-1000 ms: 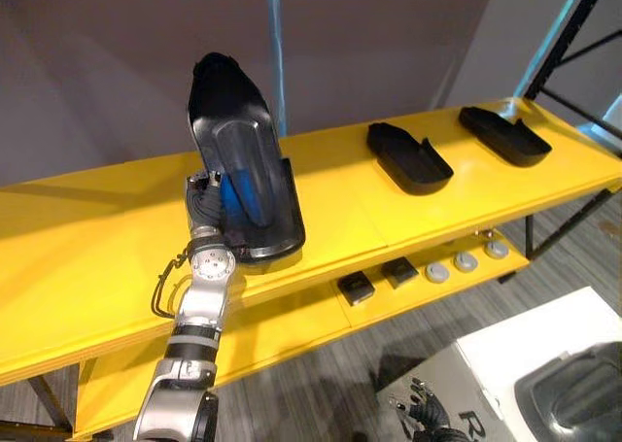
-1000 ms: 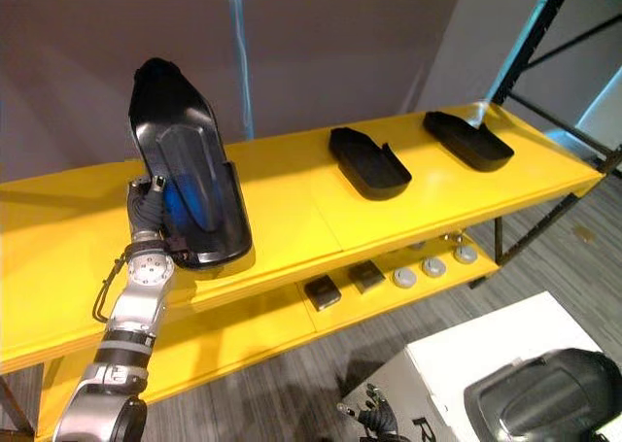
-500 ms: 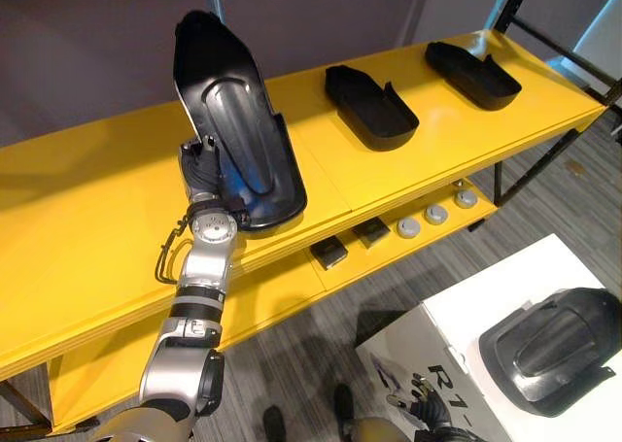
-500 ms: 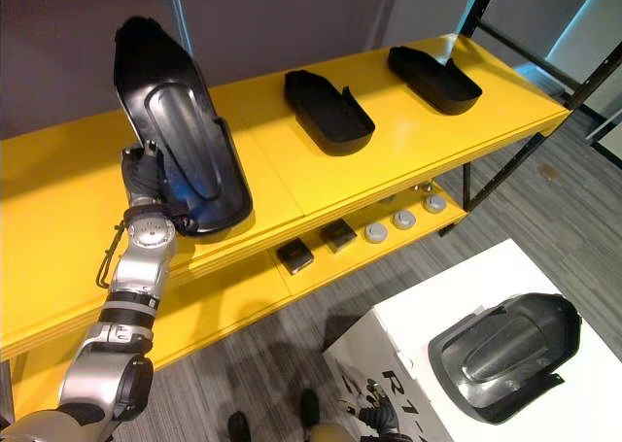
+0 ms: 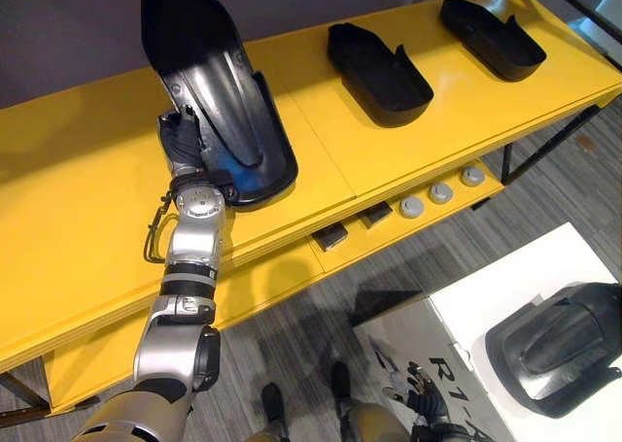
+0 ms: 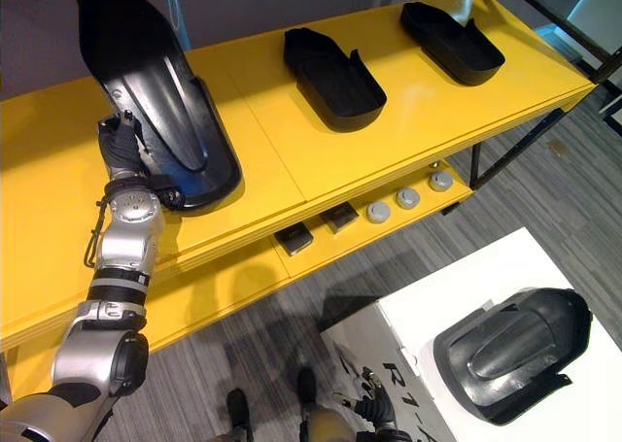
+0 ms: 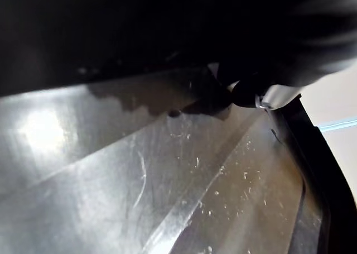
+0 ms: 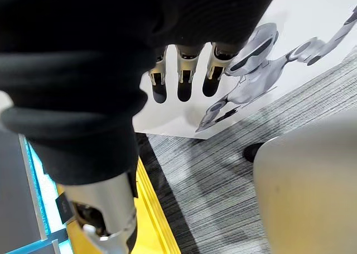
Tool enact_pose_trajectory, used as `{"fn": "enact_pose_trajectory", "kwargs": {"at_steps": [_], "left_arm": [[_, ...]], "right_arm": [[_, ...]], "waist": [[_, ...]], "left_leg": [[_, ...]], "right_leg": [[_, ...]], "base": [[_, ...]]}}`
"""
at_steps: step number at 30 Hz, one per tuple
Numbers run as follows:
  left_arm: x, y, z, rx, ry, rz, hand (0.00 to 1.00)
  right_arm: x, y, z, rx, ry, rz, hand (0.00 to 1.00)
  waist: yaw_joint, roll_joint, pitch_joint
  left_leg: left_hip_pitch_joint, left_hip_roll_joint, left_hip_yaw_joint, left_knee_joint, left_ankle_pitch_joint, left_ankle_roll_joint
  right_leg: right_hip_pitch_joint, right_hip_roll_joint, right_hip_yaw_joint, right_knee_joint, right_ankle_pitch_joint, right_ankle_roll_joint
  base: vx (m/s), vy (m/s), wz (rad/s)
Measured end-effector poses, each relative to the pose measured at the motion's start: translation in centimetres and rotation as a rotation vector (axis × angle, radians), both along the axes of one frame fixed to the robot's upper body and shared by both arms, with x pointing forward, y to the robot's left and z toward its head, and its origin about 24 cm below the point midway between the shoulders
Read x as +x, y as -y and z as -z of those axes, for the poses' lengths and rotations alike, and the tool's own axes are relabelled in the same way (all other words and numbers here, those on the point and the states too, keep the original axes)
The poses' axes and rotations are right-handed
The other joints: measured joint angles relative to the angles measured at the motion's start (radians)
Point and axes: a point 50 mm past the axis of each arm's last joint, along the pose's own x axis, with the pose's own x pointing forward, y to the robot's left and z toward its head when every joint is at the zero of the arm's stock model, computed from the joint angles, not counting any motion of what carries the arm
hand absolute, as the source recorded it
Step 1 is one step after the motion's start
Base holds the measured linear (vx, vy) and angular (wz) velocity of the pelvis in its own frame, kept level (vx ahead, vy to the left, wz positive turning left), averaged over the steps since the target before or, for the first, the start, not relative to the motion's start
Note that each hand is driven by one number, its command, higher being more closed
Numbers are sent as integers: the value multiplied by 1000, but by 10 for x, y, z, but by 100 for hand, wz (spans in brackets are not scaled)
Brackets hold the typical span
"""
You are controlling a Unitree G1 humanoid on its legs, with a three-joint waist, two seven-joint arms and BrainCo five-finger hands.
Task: Walk over and take plastic housings, then place them on the shelf
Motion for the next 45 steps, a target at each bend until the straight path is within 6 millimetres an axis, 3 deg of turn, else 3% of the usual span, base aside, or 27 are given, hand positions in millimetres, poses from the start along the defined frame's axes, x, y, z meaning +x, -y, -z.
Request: {"fn": "enact_pose_trajectory", "kwargs": {"at_steps": [9, 10, 14, 19, 24, 39, 42, 45], "left_arm": [[3, -9, -18, -12, 32, -22, 100], [3, -11, -22, -8, 40, -27, 0], [2, -21, -25, -11, 46, -54, 0], [4, -30, -14, -24, -10, -70, 0], [7, -29, -9, -22, -44, -43, 0], [10, -29, -3, -77, -64, -27, 0], [8, -24, -17, -66, -2, -11, 0], [-6, -10, -54, 2, 185, 29, 0]], "right_arm": [[3, 0, -5, -4, 34, -10, 0], [3, -1, -6, -5, 41, -18, 0], [4, -2, -7, -5, 45, -19, 0], [3, -1, -7, -5, 46, -19, 0], [3, -1, -7, -7, 47, -20, 0], [3, 3, -7, -19, 50, -16, 0], [3, 3, -7, -20, 47, -14, 0], [1, 3, -5, -20, 35, -12, 0]], "waist": [[28, 1, 10], [31, 2, 11], [34, 2, 12], [42, 3, 13], [59, 8, 15], [60, 10, 18], [60, 13, 22], [59, 17, 25]], "left_leg": [[-32, 5, 9, 40, -28, 0], [-36, 6, 12, 47, -31, 1], [-39, 7, 19, 65, -45, 2], [-47, 6, 20, 93, -56, 2], [-48, 4, 12, 96, -56, 2], [-31, -6, 4, 84, -46, 10], [-27, -11, -3, 67, -31, 8], [-26, -13, -23, 49, -12, 9]], "right_leg": [[-15, -2, -3, 3, 0, 0], [-17, -3, -3, 5, 0, 0], [-17, -4, -1, 11, 0, 0], [-16, -9, -6, 18, 0, 0], [-14, -11, -14, 18, 0, 0], [4, -19, -17, 18, -1, 0], [3, -20, -21, 17, -1, 0], [3, -20, -38, 16, -1, 0]], "base": [[1, 9, 1], [-19, 23, -4], [-1, 17, -3], [10, 29, 0], [-1, 16, 4], [-4, 5, 1], [-12, 18, 7], [-23, 4, 16]]}}
